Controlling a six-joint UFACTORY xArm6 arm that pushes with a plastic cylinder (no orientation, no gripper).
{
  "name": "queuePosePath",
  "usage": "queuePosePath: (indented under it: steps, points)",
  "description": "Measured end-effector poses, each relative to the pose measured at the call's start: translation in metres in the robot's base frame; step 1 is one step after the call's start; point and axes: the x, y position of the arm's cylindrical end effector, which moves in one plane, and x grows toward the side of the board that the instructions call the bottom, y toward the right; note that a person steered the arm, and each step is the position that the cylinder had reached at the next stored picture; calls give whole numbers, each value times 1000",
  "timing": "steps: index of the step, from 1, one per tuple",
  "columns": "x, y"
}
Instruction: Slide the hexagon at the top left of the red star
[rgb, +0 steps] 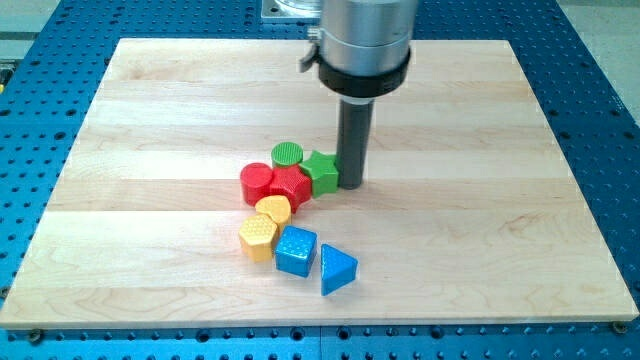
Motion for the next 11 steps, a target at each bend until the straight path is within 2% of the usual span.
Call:
queuePosePath:
  steps: [1,2,3,4,6,8,9,11]
  points:
    - [0,-2]
    - [8,48]
    - [67,102]
    - [138,52]
    - [129,-42]
    - [127,-80]
    - [127,-121]
    - [130,-129]
